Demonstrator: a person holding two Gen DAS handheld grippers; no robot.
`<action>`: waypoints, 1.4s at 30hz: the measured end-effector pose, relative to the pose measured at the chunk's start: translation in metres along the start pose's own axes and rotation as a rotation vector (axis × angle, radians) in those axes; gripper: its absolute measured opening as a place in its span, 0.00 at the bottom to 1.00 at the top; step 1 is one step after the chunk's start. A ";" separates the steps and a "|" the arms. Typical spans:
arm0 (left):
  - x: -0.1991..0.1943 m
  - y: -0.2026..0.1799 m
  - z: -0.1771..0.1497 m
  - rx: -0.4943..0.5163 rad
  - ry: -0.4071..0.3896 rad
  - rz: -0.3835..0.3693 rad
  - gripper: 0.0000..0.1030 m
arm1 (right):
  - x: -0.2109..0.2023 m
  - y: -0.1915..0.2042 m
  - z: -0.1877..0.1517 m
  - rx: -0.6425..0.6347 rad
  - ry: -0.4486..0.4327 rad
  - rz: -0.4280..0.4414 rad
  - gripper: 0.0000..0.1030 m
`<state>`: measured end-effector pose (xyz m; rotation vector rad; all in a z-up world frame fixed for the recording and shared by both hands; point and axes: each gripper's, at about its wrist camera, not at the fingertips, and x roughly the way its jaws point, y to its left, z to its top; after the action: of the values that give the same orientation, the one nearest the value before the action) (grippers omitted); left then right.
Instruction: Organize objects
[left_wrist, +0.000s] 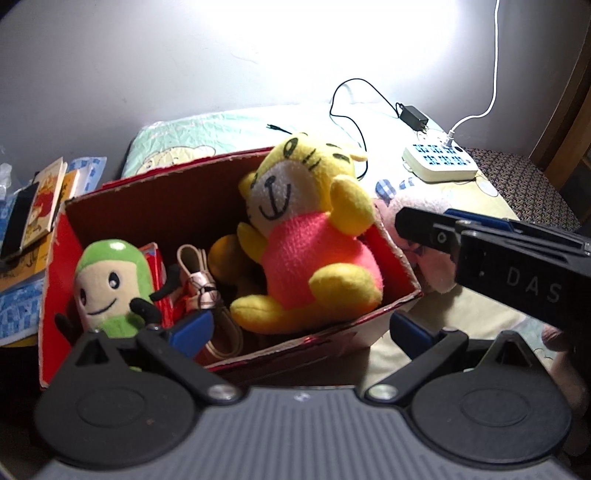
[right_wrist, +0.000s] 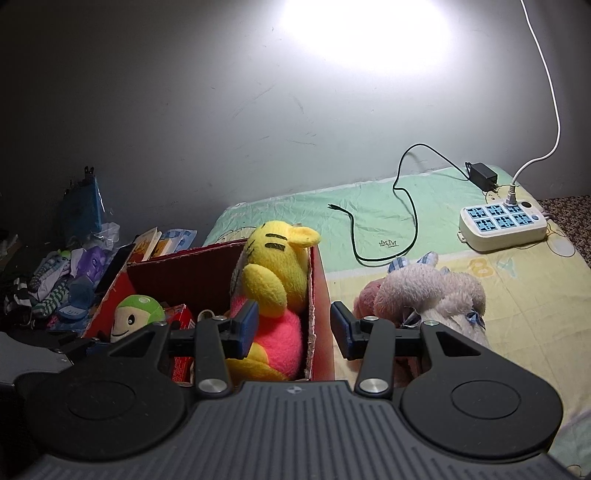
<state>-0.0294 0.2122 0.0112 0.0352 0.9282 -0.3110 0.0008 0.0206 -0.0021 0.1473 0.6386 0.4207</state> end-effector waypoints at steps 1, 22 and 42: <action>-0.002 -0.002 -0.001 0.003 -0.002 0.008 0.99 | -0.001 -0.001 0.000 0.000 0.001 0.004 0.45; -0.018 -0.044 -0.019 0.006 0.022 0.132 0.98 | -0.018 -0.039 -0.016 0.027 0.061 0.076 0.45; 0.016 -0.078 -0.039 -0.044 0.145 0.196 0.98 | -0.009 -0.080 -0.031 0.037 0.164 0.112 0.45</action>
<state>-0.0729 0.1399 -0.0170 0.1091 1.0663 -0.1066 0.0026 -0.0557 -0.0434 0.1862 0.8022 0.5333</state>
